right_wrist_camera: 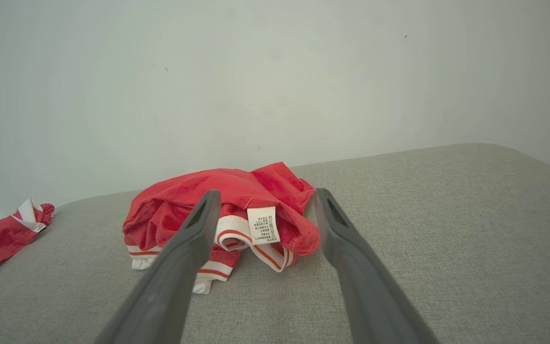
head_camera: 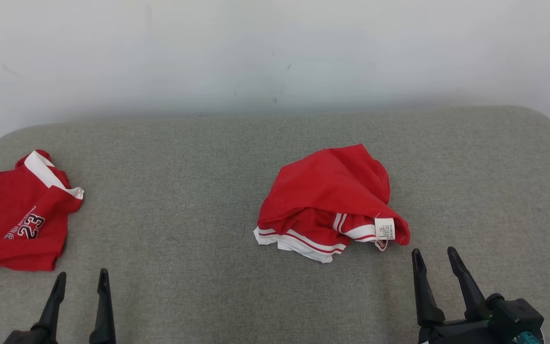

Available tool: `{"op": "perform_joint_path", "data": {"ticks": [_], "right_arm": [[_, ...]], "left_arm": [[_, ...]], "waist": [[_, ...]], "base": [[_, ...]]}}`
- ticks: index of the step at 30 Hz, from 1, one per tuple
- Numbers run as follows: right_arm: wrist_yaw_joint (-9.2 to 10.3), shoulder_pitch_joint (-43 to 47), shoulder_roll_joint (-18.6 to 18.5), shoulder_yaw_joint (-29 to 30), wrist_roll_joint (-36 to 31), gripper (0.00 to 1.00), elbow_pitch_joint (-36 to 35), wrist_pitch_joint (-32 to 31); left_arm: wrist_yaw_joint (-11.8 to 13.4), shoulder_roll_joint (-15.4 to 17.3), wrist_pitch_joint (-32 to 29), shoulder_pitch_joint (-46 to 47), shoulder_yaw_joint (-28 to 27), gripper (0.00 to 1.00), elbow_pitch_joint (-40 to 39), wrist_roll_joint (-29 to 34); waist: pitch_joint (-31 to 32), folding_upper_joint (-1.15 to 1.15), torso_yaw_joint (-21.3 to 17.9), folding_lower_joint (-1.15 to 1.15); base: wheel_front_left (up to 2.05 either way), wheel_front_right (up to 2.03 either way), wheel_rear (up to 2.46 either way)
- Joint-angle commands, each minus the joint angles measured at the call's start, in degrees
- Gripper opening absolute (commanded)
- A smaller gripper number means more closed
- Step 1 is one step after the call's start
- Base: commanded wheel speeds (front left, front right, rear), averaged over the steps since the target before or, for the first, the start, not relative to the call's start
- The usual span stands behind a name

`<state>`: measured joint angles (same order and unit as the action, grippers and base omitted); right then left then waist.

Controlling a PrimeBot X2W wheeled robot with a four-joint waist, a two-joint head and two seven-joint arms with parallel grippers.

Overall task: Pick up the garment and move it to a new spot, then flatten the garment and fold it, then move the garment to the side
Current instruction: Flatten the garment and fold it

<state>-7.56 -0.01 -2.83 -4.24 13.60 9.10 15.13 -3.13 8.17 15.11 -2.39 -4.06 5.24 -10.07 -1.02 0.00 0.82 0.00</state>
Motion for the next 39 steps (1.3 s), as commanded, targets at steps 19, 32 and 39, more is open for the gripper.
{"op": "perform_joint_path", "data": {"ticks": [19, 32, 39], "right_arm": [[0.14, 0.49, -0.10, 0.12, 0.24, 1.00, 0.41, 0.03], [0.14, -1.27, -0.10, -1.25, 0.42, 1.00, 0.70, 0.03], [0.14, -2.79, -0.10, -1.35, 0.65, 1.00, 0.44, 0.03]], "left_arm": [[-1.85, -1.65, 0.07, 0.42, -1.95, 1.00, 1.25, 2.15], [-3.09, -2.39, 0.07, 4.10, -0.35, 1.00, 2.74, 2.49], [-4.03, -1.78, 0.06, 11.21, 5.61, 1.00, 6.77, 2.85]], "waist": [[0.40, 0.00, 0.02, 0.00], [-1.32, 0.00, -3.01, 0.00], [-4.80, 0.00, -6.87, 0.00]], "base": [[0.00, 0.00, 0.00], [0.00, 0.00, 0.00], [0.00, 0.00, 0.00]]}}
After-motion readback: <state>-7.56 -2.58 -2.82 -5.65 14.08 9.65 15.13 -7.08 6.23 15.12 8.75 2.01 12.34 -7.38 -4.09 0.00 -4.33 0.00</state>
